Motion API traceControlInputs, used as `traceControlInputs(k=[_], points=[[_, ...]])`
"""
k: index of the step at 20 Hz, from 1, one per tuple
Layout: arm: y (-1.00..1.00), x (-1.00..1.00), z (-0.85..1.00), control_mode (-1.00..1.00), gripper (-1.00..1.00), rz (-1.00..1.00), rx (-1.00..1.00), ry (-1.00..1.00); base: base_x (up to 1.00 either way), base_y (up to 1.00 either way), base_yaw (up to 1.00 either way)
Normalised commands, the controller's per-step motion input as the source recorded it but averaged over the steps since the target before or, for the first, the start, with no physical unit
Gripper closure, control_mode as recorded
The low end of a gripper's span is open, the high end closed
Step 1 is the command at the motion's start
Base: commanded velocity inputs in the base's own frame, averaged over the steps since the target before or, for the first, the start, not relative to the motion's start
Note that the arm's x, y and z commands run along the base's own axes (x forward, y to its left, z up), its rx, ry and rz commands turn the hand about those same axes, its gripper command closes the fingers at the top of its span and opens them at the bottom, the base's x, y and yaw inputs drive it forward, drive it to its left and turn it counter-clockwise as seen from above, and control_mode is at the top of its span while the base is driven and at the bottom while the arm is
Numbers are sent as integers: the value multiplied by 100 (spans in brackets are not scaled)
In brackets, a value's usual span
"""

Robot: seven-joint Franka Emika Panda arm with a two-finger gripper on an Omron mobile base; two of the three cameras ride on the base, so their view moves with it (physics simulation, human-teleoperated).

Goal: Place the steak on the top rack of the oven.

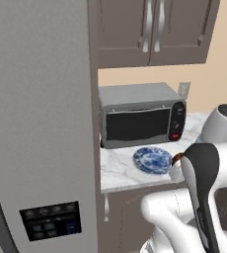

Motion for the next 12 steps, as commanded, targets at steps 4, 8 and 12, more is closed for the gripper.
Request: traceControlInputs(k=[4, 8, 12], points=[[0, 0, 0, 100, 100, 0, 0, 0, -88, 54, 4], [0, 0, 0, 100, 100, 0, 0, 0, -67, 100, 6], [0, 0, 0, 100, 100, 0, 0, 0, -35, 100, 5]])
